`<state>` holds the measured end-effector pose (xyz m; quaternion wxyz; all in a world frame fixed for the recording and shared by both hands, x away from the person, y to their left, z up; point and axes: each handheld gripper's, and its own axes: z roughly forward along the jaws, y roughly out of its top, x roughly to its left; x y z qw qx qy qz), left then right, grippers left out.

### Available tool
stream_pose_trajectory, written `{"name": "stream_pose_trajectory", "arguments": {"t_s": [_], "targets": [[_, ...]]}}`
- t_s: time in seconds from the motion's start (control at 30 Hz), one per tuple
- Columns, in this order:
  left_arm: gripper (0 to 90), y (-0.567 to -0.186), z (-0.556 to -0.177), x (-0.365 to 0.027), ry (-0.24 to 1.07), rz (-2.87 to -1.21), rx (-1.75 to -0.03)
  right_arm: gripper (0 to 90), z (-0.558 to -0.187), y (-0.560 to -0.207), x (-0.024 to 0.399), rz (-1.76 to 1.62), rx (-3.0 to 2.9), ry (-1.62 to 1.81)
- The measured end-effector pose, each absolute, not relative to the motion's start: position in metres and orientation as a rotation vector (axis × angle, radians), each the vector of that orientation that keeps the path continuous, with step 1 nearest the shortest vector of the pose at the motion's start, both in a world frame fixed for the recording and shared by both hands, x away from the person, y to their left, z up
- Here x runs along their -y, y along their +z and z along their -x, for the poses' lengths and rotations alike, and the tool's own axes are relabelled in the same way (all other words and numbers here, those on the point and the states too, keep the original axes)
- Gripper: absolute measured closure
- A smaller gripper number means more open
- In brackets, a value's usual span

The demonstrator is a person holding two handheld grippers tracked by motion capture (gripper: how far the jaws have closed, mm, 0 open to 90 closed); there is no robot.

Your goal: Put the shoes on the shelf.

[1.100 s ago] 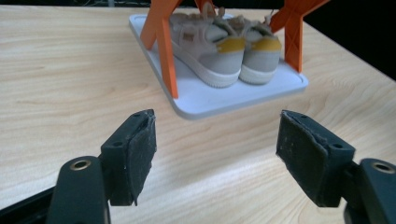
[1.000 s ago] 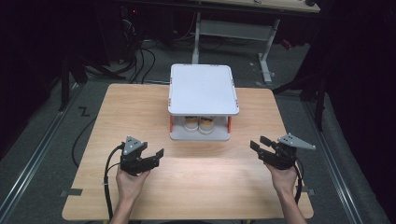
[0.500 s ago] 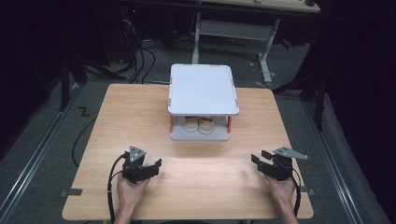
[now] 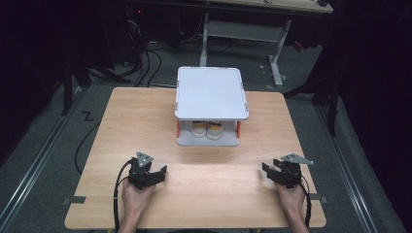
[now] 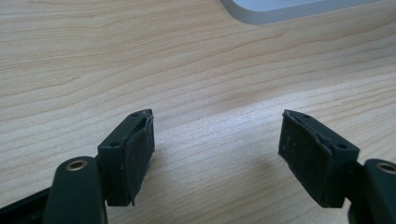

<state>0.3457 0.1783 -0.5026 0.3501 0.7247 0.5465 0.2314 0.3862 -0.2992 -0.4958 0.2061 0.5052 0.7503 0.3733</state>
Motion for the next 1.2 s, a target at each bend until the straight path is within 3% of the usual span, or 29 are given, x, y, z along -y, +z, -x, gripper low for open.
{"name": "stream_pose_trajectory", "arguments": {"t_s": [1.0, 1.2], "targets": [[25.8, -0.5063, -0.3525, -0.1769, 0.645, -1.9, -1.464, 37.1, -0.3889, -0.5012, 0.2922, -1.361, -2.135, 0.917], [16.7, -0.5065, -0.3546, -0.1721, 0.635, -1.918, -1.47, 37.0, -0.389, -0.5012, 0.2922, -1.359, -2.135, 0.917]]}}
